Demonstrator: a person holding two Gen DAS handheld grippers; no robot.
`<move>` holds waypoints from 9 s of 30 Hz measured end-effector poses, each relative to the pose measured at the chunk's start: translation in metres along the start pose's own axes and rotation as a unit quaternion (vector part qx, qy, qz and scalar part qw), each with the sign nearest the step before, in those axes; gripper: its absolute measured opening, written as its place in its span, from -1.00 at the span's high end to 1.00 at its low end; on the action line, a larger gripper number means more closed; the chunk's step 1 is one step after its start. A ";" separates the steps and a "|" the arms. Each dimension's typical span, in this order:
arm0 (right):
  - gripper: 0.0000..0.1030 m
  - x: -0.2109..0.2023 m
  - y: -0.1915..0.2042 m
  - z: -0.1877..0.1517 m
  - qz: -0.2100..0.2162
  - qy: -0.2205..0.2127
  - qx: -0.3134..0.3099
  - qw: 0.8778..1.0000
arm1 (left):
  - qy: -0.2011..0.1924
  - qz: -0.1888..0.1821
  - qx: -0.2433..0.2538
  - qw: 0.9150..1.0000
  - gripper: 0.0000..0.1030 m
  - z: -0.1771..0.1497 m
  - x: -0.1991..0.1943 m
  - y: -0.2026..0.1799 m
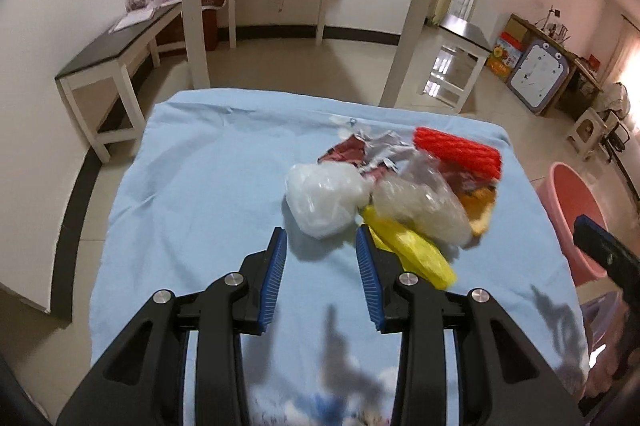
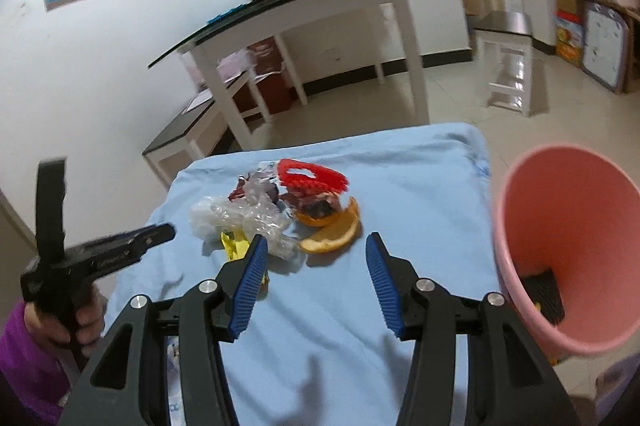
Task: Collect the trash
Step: 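Grasp the red mesh net with the right tool while the left tool grasps the white plastic bag, then carry the red mesh and white bag over the pink bucket, then open both tools to drop the items into the pink bucket, then move both open tools back over the table, then grasp the yellow plastic bag with the left tool, then grasp the clear bubble wrap with the right tool while the left tool holds the yellow bag, then carry the yellow bag and bubble wrap over the pink bucket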
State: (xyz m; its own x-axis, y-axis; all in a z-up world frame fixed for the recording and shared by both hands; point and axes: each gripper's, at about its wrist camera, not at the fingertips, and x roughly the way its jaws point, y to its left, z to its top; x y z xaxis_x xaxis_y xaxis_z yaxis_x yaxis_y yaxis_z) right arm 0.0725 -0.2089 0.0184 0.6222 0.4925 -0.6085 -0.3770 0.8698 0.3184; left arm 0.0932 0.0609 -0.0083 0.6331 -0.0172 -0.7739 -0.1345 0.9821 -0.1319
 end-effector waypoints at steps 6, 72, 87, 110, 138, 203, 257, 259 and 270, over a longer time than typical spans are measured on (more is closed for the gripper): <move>-0.21 0.031 0.009 0.023 0.005 -0.001 -0.030 1.000 | 0.027 -0.010 -0.027 0.999 0.30 0.017 0.030 0.011; 0.83 -0.136 -0.198 -0.038 -0.149 -0.105 0.182 0.966 | 0.011 -0.235 0.191 0.953 0.93 -0.025 0.001 -0.295; 0.28 -0.111 -0.202 -0.028 -0.152 -0.095 0.194 0.964 | 0.033 -0.237 0.191 0.952 0.40 -0.025 0.032 -0.314; 0.11 -0.096 -0.147 -0.035 -0.121 -0.077 0.153 0.978 | 0.011 -0.202 0.125 0.971 0.39 -0.022 0.006 -0.237; 0.01 -0.046 -0.077 -0.039 -0.053 -0.024 0.085 0.995 | 0.042 -0.044 -0.038 0.997 0.39 -0.047 0.006 -0.068; 0.35 0.138 0.062 -0.011 0.055 0.139 -0.154 0.977 | 0.025 -0.022 -0.112 0.993 0.82 -0.056 0.004 0.023; 0.47 -0.112 -0.183 -0.016 -0.181 -0.092 0.143 0.969 | 0.003 -0.178 0.139 0.974 0.82 -0.011 0.002 -0.263; 0.46 -0.110 -0.190 -0.015 -0.191 -0.090 0.146 0.967 | 0.007 -0.180 0.149 0.972 0.82 -0.014 0.008 -0.274; 0.44 -0.093 -0.219 -0.019 -0.213 -0.072 0.165 0.960 | 0.035 -0.183 0.191 0.964 0.82 -0.025 0.041 -0.322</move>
State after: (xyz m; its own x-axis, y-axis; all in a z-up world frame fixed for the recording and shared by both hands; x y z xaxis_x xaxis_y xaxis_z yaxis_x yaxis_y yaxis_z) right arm 0.0841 -0.4460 -0.0089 0.7693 0.0684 -0.6352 0.1565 0.9438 0.2912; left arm 0.1433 -0.2610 -0.0135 0.5296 -0.3746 -0.7610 0.3866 0.9052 -0.1765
